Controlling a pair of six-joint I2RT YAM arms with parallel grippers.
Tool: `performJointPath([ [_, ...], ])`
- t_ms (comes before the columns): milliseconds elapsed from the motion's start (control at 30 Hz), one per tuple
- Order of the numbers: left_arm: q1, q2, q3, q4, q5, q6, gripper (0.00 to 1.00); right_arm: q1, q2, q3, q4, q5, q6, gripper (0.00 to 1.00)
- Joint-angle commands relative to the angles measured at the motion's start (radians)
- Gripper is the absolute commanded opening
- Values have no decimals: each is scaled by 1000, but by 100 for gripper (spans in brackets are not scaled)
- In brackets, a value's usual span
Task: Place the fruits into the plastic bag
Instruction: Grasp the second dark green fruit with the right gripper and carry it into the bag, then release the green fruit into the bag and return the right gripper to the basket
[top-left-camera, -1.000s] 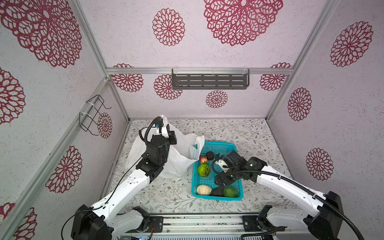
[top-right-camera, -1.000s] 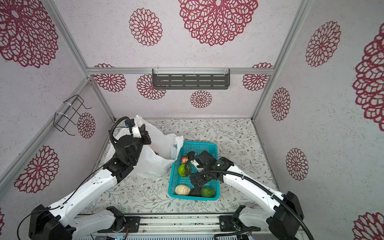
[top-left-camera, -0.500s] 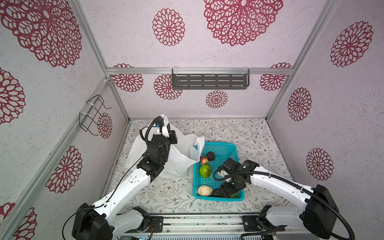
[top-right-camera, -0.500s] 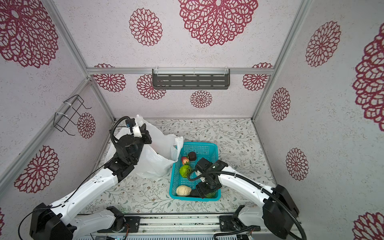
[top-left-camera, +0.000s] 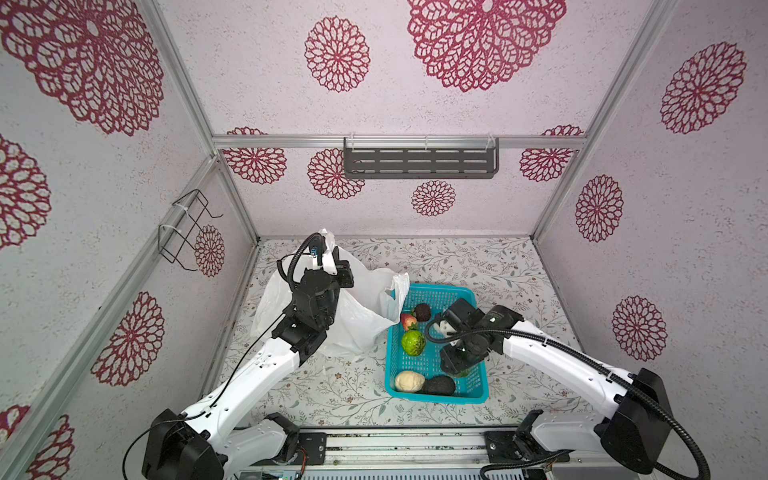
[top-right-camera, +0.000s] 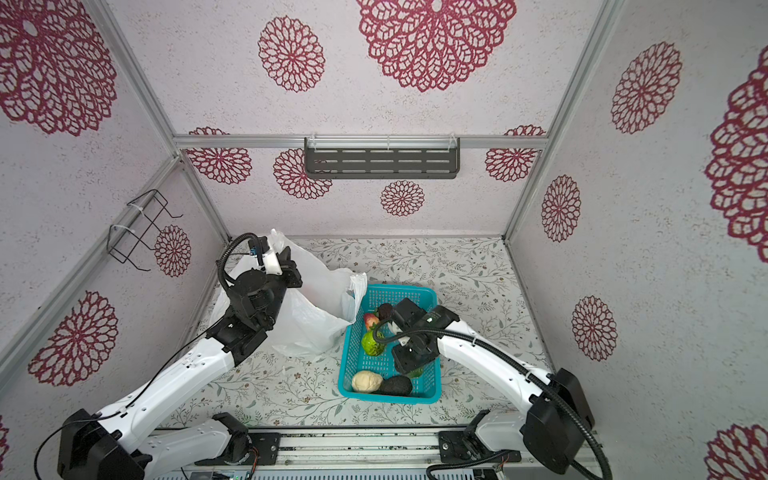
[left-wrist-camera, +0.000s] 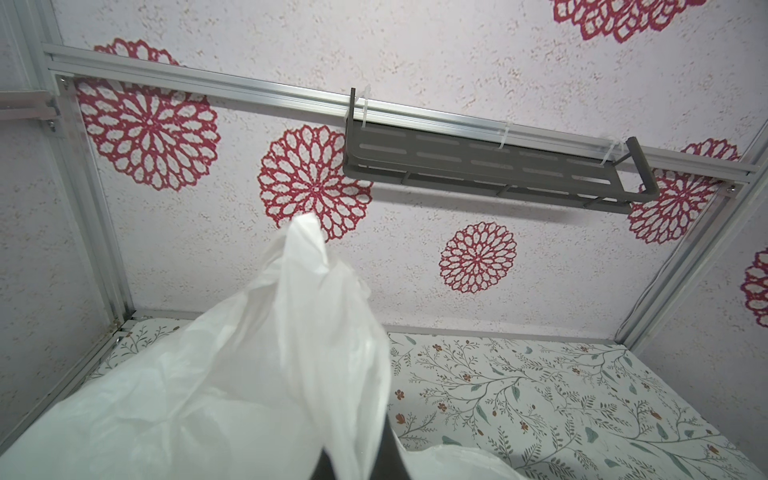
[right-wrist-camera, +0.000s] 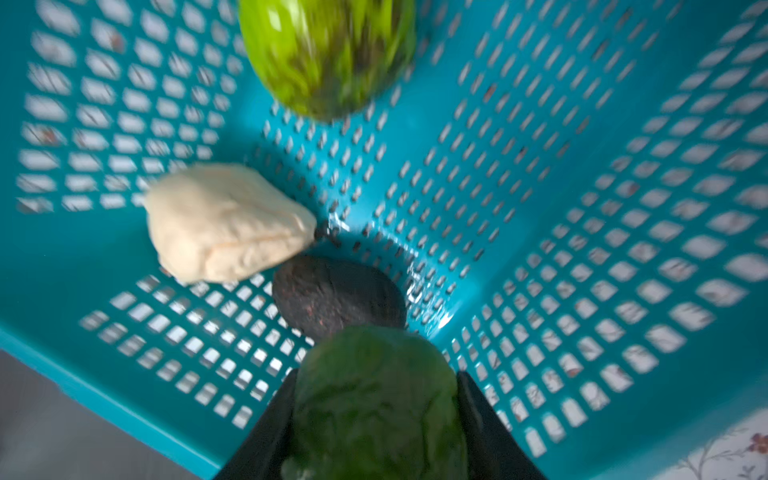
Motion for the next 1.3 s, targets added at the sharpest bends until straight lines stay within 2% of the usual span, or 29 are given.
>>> performJointPath([
  [0, 3, -22, -14, 28, -3, -30, 0, -10, 36, 151, 142, 61, -38, 41],
  [67, 3, -22, -12, 17, 1, -43, 0, -10, 80, 260, 214, 41, -59, 41],
  [233, 1, -28, -1, -29, 5, -87, 0, -10, 255, 560, 330, -92, -122, 43],
  [300, 1, -35, -1, -40, 18, -107, 0, -10, 369, 682, 334, -183, -137, 44],
  [400, 0, -52, -5, -44, 28, -138, 0, -8, 544, 824, 335, -380, -147, 47],
  [467, 0, -60, -8, -43, 34, -144, 0, -7, 658, 903, 338, -512, -128, 49],
  [600, -3, -77, -17, -44, 26, -159, 0, 23, 861, 1047, 312, -681, -97, 49],
  [767, -3, -91, -31, -43, 21, -168, 0, 73, 973, 1076, 315, -851, -91, 50],
  [833, -6, -93, -33, -47, 16, -167, 0, 77, 996, 1078, 309, -860, -86, 57],
  [967, -6, -94, -36, -49, 9, -168, 0, 70, 981, 1066, 292, -794, -93, 99],
  [1133, -7, -98, -37, -49, -1, -161, 0, 70, 867, 959, 376, -684, -85, 99],
  [1267, -7, -105, -40, -53, -12, -161, 0, 68, 700, 832, 488, -500, -107, 99],
])
